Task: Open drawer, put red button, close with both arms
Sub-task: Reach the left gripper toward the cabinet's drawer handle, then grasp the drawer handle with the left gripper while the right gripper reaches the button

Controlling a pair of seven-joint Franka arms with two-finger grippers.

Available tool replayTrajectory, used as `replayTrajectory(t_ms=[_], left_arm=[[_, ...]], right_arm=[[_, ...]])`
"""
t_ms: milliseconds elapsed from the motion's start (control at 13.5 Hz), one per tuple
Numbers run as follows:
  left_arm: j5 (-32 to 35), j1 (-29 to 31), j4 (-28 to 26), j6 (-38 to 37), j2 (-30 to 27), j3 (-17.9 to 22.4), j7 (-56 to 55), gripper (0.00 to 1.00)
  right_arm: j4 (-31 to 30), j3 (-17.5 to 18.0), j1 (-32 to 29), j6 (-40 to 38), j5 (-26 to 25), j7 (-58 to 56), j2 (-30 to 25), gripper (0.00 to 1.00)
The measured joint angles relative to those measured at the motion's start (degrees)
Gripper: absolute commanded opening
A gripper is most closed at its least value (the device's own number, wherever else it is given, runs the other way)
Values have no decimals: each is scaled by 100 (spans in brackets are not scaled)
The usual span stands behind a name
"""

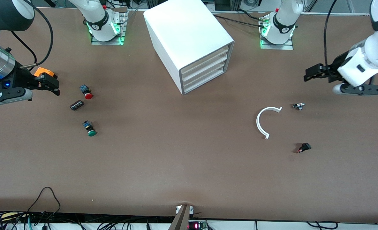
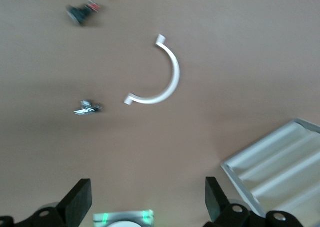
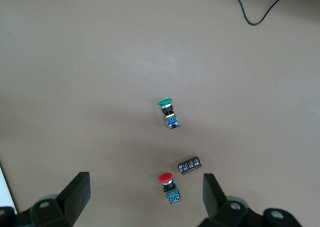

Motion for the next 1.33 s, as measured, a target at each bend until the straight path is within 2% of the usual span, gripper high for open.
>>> replayTrajectory(t_ms=[222,665,961,1034,1330], left_arm=[[-428,-45,-10,-45,362,-412,-2,100],[-2412,-194,-36,288,1536,-771,725,96],[-3665,-245,-164,406,2242,-859,1999,80],[-3900,-242,-241,406,2371,-857,2374,72],[-4258,-246,-515,334,3008,-927,4007,62]], right_arm=[[0,0,0,0,0,0,0,100],[2,-3,-5,6,0,3,1,100],[1,-5,-6,147,1,2,62,100],[1,-5,-6,178,3,2,121,100],[-6,-4,-3,181,6,-14,361,100]])
